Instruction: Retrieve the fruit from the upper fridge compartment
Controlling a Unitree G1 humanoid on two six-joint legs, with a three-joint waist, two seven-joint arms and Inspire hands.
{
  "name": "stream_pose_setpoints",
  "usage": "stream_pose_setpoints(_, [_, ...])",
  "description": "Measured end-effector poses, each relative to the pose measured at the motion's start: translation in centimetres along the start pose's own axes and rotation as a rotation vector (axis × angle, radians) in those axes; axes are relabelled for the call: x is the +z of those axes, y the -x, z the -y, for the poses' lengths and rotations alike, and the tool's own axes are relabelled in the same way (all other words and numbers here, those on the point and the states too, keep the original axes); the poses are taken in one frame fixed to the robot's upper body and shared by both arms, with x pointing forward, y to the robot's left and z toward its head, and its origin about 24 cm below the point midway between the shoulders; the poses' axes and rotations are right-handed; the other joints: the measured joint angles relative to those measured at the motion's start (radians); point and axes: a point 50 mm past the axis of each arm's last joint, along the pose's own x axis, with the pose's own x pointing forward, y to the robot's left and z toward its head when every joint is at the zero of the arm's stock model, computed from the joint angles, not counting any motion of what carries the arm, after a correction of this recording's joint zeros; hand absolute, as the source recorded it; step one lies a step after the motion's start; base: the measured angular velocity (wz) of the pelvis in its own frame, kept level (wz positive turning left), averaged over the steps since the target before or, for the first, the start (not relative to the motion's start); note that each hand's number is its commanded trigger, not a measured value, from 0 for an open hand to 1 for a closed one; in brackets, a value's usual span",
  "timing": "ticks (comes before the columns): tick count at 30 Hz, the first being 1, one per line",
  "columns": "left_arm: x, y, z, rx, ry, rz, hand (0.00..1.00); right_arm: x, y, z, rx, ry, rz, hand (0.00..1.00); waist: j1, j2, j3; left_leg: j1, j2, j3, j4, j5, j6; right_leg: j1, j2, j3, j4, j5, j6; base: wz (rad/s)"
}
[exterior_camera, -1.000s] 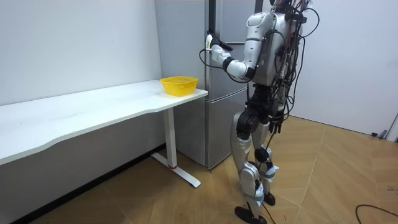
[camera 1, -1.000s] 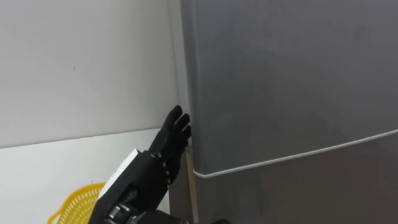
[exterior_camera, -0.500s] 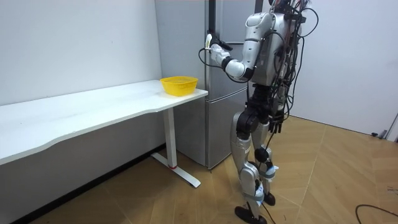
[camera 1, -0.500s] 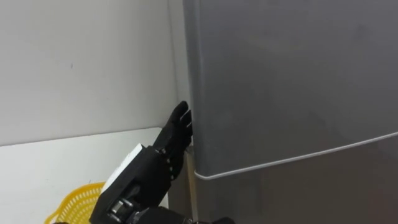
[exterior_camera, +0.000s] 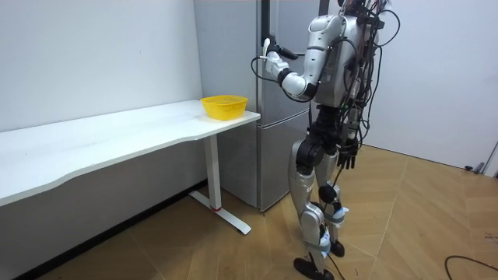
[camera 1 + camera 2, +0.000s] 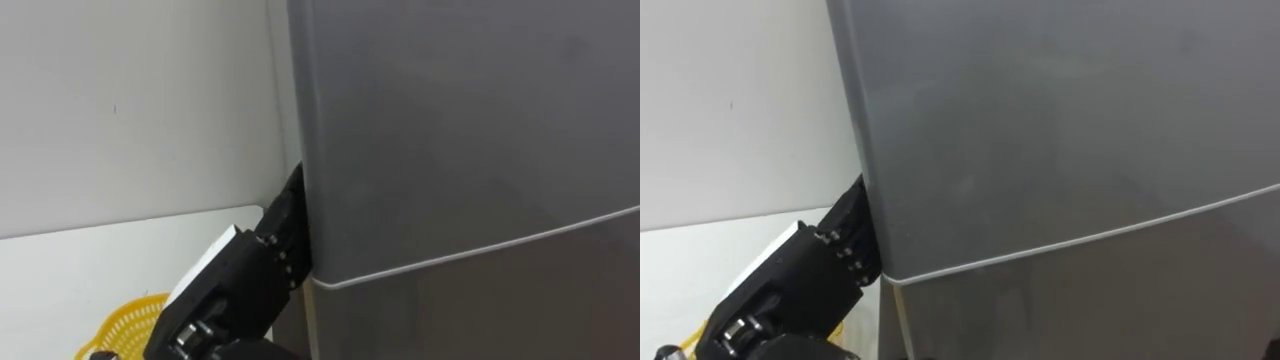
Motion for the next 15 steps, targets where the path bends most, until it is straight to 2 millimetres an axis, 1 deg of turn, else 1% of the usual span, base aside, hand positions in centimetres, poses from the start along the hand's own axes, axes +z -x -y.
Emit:
stream_pose_setpoints(5, [0.2, -0.2, 0.5, -0.042, 0.091, 0.045, 0.0, 0.0, 0.0, 0.0, -0.006, 0.007, 0.0, 0.0, 0.0, 0.004, -0.0022, 0.0, -0.001, 0.0, 0.002, 0.0, 0.0, -0.006, 0.003, 0.001, 0.002, 0.0, 0.0, 0.0])
stream_pose_setpoints(11, [0.5, -0.6, 1.2, -0.091, 0.119, 0.07, 0.0, 0.2, 0.0, 0.0, -0.01, 0.038, 0.003, 0.0, -0.001, 0.001, -0.0002, 0.0, -0.001, 0.0, 0.002, 0.0, 0.0, -0.008, 0.003, 0.003, 0.003, 0.001, 0.001, 0.0])
stream_pose_setpoints(15, [0.4, -0.9, 1.7, -0.131, 0.154, 0.083, 0.0, 0.2, 0.0, 0.0, -0.009, 0.043, 0.002, 0.0, -0.002, 0.001, -0.0002, 0.001, -0.002, 0.001, 0.002, 0.0, 0.0, -0.007, 0.003, 0.003, 0.002, 0.001, 0.001, 0.0])
